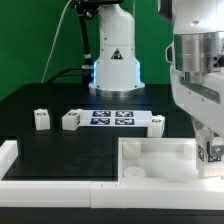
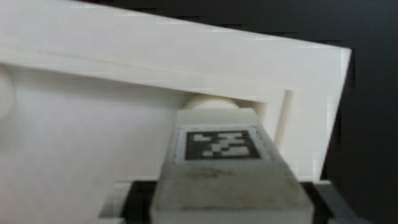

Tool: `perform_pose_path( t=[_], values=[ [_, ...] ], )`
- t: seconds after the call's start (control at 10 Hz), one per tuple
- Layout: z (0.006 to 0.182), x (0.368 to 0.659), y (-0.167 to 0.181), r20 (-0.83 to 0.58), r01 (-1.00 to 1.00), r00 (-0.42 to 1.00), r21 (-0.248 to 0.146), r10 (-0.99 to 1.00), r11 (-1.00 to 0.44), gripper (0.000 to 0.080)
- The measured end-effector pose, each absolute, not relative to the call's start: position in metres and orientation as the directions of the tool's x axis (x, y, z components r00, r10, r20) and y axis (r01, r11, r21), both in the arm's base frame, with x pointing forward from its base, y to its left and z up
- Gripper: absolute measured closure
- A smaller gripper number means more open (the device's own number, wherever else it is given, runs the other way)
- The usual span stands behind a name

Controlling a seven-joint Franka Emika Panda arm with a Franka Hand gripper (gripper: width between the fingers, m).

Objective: Assemble one leg

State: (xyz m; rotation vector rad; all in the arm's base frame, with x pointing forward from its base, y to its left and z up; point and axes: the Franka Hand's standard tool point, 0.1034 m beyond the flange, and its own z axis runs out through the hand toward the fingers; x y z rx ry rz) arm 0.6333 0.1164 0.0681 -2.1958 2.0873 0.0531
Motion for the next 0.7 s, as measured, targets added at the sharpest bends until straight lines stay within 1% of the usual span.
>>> perform_pose_path(
  t=[0.1, 0.2, 0.3, 0.4, 0.5, 0.7],
  values=[
    [0.0682, 0.6333, 0.1166, -0.101, -0.996, 0.077, -0.059, -0.992, -0.072, 0.0509],
    [0.0681, 0.6332, 0.1167, -0.1, -0.995, 0.086, -0.06, -0.991, -0.08, 0.0303],
    [0.0683, 0.6334, 0.1168, -0.098, -0.991, 0.125, -0.064, -0.987, -0.119, 0.0195],
    [0.0689, 0.634, 0.117, -0.097, -0.989, 0.139, -0.066, -0.985, -0.133, 0.0195],
    [0.069, 0.6341, 0.1173, -0.095, -0.984, 0.171, -0.07, -0.981, -0.165, 0.0159],
    [0.0682, 0.6334, 0.1197, -0.072, -0.899, 0.436, -0.09, -0.897, -0.429, 0.0152]
  ],
)
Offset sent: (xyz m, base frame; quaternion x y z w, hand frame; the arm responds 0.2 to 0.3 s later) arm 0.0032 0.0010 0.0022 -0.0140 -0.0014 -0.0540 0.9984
